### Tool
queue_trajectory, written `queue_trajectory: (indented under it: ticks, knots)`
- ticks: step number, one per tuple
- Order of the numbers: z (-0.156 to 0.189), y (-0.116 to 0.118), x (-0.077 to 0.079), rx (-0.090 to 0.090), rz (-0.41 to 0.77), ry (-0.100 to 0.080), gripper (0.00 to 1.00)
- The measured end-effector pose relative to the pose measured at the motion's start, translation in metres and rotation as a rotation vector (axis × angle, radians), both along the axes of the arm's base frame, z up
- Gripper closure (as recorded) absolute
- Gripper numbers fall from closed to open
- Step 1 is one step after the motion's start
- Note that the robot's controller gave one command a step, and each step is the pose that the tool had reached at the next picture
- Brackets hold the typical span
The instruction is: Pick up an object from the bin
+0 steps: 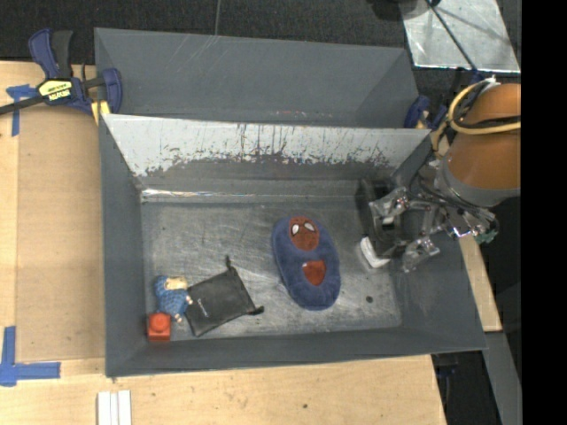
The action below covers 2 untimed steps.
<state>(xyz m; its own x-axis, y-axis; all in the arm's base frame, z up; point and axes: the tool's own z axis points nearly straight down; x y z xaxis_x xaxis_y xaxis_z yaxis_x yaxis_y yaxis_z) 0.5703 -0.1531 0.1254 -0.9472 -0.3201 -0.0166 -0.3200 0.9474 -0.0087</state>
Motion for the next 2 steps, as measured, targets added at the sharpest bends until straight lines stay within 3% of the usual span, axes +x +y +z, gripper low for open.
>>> queue_trajectory:
  ticks: [1,2]
  knots:
    - [-0.0023,0.005,0.0021,0.005,0.108,0.001,0.0]
    - [-0.0114,0.0058,-0.002,0.007,0.114,0.017,0.0]
